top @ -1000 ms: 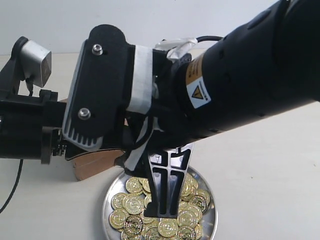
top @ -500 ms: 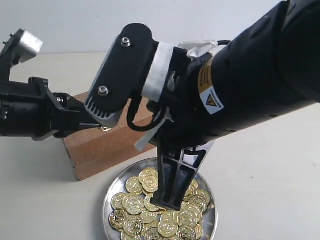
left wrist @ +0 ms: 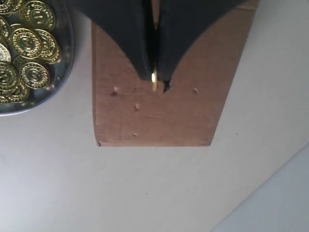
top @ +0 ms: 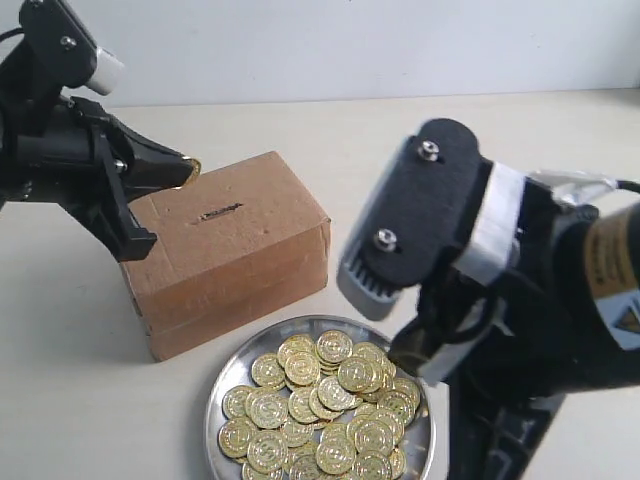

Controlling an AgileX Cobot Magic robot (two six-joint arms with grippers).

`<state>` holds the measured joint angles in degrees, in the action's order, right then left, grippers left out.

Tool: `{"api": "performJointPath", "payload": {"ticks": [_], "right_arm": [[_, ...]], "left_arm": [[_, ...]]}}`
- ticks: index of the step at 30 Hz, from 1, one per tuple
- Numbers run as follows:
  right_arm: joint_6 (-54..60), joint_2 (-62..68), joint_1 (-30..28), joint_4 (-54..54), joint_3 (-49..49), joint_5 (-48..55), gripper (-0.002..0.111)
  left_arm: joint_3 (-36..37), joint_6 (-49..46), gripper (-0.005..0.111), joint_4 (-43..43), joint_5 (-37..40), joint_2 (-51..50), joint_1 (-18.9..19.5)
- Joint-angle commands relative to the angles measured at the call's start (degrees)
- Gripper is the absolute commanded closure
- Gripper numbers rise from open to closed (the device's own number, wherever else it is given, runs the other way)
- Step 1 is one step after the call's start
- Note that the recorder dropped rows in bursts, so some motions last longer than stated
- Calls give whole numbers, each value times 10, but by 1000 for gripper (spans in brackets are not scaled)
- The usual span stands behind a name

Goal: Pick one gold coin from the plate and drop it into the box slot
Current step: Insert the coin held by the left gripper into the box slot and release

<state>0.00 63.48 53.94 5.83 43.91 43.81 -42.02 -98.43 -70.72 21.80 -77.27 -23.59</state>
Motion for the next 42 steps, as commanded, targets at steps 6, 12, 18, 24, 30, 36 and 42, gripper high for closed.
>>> {"api": "performJointPath", "payload": {"ticks": [6,12,18,24,30,36,42], "right_arm": [[-4,-82,0,5,-46,-16,108],[-4,-83,0,5,-46,-15,108],[-4,-83,0,5,-46,-15,108],[-4,-83,0,5,-46,-15,108],[-4,-83,0,5,-46,-15,108],[-4,-83,0,5,-46,-15,108],[-4,-83,0,5,-46,-15,108]], "left_arm": [[-87,-5,107,2,48,-112,3],[-95,-5,107,29,55,-154,22],[-95,-6,107,29,88,-156,49],[-95,-6,107,27,98,-172,51],[-95,-22,107,22,95,-188,51],[-95,-51,107,-6,95,-201,51],[-102,-62,107,-16,96,-203,51]]}}
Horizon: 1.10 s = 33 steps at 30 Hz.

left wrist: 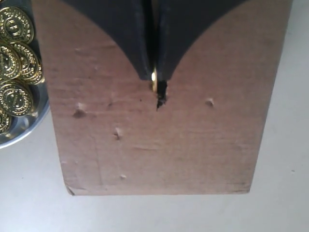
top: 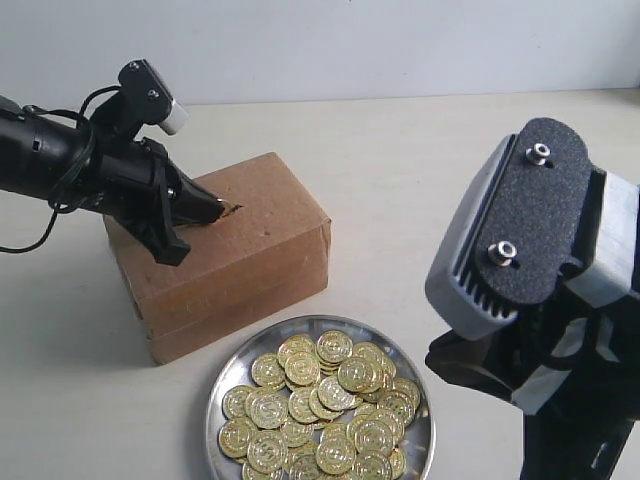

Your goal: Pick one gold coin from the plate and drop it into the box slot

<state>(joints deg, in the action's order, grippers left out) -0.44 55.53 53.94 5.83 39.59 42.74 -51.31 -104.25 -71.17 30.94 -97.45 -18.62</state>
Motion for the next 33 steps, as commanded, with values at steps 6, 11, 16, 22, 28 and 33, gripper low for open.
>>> {"api": "performJointPath", "payload": {"ticks": [6,11,16,22,28,33], "right_arm": [[1,-4,0,5,-3,-5,108],[1,-4,0,5,-3,-5,108],[1,-4,0,5,-3,-5,108],[1,-4,0,5,-3,-5,108],[4,-4,0,5,-3,-11,108],[4,-4,0,8,-3,-117,108]], "left_arm": [[-10,-3,107,-14,5,-1,1],[-10,-3,107,-14,5,-1,1],[-10,-3,101,-14,4,-1,1],[-10,-1,77,-14,4,-1,1],[-30,31,79,-14,2,47,1],[-31,52,107,-12,4,152,1]]}}
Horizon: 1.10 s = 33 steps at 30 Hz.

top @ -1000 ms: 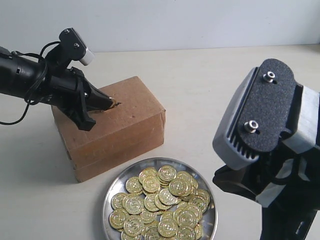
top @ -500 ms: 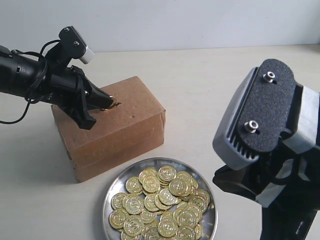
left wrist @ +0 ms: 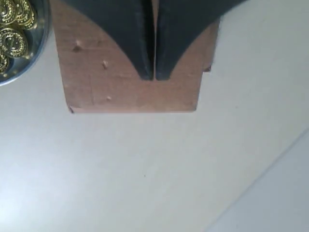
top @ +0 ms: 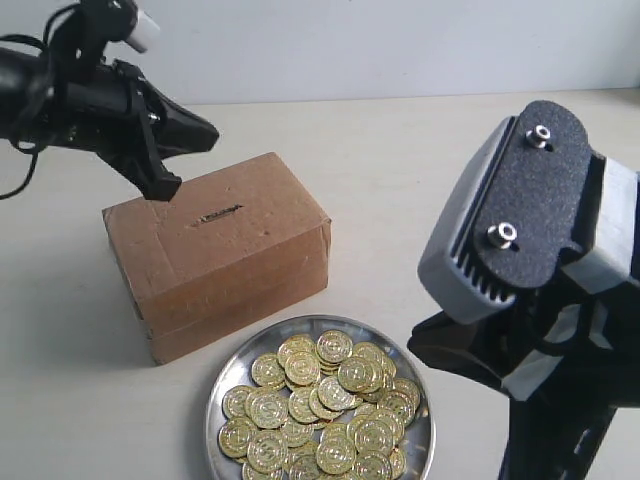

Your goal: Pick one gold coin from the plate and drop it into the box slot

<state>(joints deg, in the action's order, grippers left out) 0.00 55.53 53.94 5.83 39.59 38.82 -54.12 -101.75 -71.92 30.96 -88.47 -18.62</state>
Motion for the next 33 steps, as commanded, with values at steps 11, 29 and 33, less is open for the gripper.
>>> {"api": "performJointPath", "payload": {"ticks": [11,29,33], "right_arm": [[0,-4,0,6,-3,-167,108],[0,-36,-12,-15,-3,-165,108],[0,-90,-68,-63,-3,-166,108]], "left_arm": [[-2,50,107,-4,1,187,1],[10,49,107,-3,0,239,0],[26,49,107,-3,-3,305,0]]}}
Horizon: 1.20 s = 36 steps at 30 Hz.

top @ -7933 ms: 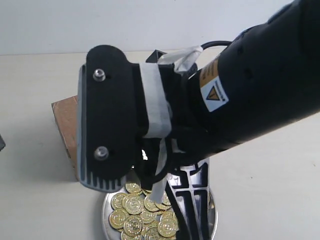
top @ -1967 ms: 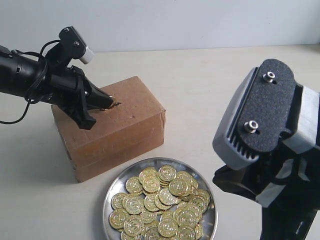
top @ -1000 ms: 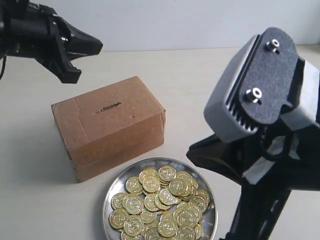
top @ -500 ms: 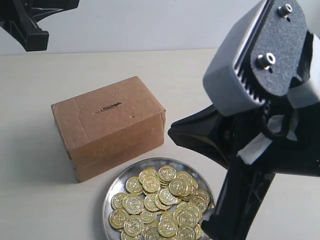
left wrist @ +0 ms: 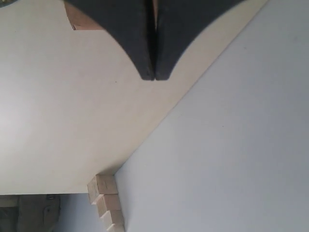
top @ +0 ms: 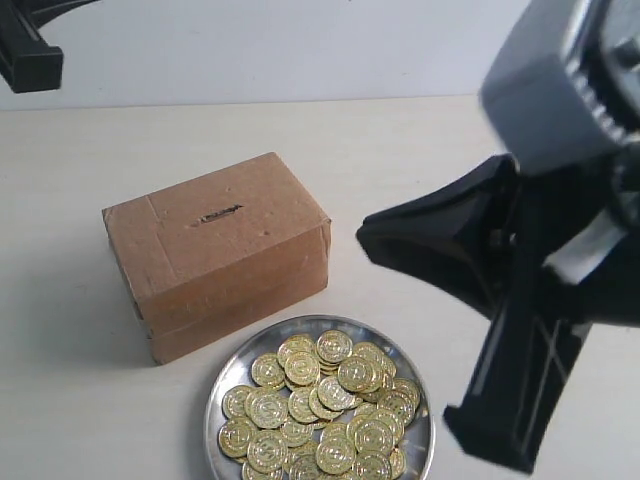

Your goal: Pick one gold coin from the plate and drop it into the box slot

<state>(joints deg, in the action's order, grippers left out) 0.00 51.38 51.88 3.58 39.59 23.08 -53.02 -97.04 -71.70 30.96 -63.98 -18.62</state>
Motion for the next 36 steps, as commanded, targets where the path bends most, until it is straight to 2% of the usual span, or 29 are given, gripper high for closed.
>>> {"api": "performJointPath", "payload": {"ticks": [1,7,14,17,22,24,27,32,36], "right_arm": [[0,-61,-64,-52,-3,-9,108],[0,-157,-205,-66,-3,-9,108],[0,-274,-344,-66,-3,-9,108],[0,-345,-394,-66,-3,-9,108],[0,-474,-491,-66,-3,-9,108],[0,-514,-543,-66,-3,-9,108],[0,-514,-570,-66,-3,-11,108],[0,-514,-572,-64,-3,8,108],[0,-514,-572,-65,-3,8,108]], "left_arm": [[19,1,107,-5,-3,77,2],[55,1,107,-6,1,208,42],[106,1,107,-6,1,349,156],[129,1,107,-6,1,410,191],[173,1,107,-5,1,501,196],[191,1,107,-4,1,538,214],[208,1,107,-4,1,570,220],[243,1,107,-5,1,638,220],[253,1,107,-5,1,640,220]]}}
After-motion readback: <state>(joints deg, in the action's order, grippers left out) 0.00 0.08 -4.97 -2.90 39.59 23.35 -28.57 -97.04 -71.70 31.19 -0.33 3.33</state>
